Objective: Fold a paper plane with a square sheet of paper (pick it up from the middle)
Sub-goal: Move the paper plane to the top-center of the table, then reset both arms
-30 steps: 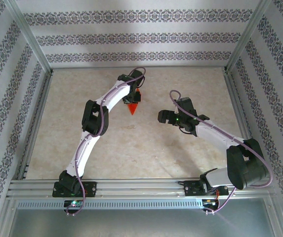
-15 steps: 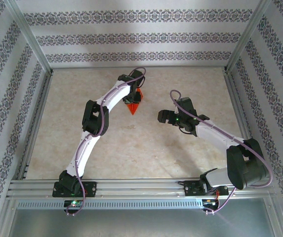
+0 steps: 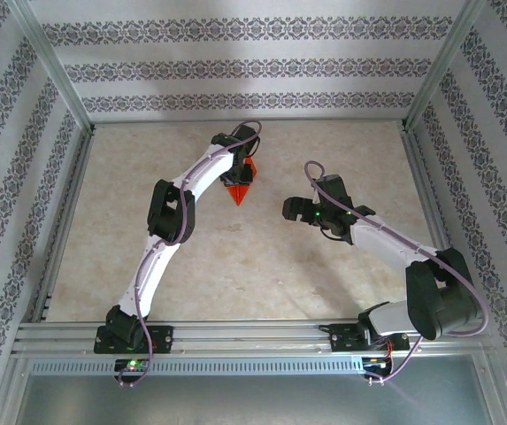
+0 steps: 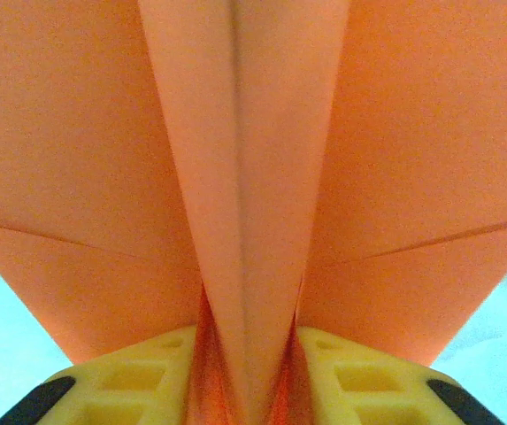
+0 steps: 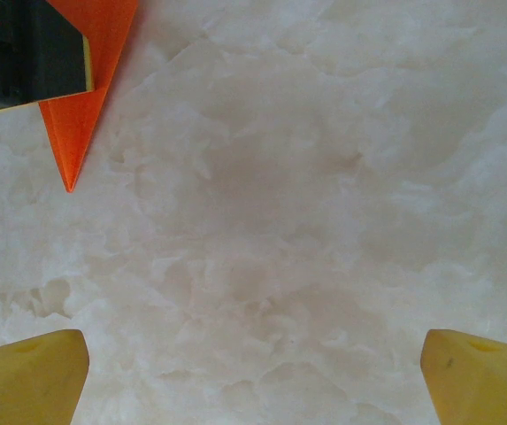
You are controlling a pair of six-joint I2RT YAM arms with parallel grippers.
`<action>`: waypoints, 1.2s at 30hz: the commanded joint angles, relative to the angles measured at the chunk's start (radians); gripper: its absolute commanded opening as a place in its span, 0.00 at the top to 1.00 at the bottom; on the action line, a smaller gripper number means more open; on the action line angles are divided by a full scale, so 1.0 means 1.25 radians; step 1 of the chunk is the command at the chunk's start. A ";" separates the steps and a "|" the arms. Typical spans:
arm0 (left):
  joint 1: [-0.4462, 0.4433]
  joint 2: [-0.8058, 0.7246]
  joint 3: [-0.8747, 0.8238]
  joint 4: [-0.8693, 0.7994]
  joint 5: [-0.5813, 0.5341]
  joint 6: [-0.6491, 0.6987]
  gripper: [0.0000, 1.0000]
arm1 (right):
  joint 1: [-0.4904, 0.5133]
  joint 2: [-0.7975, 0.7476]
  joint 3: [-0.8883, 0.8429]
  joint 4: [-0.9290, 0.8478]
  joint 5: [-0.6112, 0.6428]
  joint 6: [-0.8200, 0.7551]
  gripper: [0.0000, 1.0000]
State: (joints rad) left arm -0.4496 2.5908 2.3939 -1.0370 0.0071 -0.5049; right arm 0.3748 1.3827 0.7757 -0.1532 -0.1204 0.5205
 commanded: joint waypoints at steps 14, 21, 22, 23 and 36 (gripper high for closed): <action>0.002 -0.077 0.006 -0.034 -0.030 -0.015 0.68 | 0.003 0.014 -0.008 0.010 -0.006 0.012 0.03; 0.002 -0.096 0.006 -0.040 -0.059 -0.013 0.67 | 0.003 0.014 -0.007 0.010 -0.004 0.011 0.03; 0.002 -0.102 0.006 -0.042 -0.066 -0.011 0.67 | 0.003 0.012 -0.007 0.008 -0.003 0.012 0.03; 0.001 -0.108 0.006 -0.045 -0.070 -0.010 0.67 | 0.003 0.011 -0.006 0.009 -0.002 0.010 0.03; 0.016 -0.460 -0.292 0.123 -0.157 0.002 0.52 | -0.028 -0.108 0.066 -0.053 0.099 -0.079 0.02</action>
State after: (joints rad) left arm -0.4484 2.1536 2.1403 -0.9756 -0.1219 -0.5045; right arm 0.3584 1.3033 0.8112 -0.1986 -0.0757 0.4824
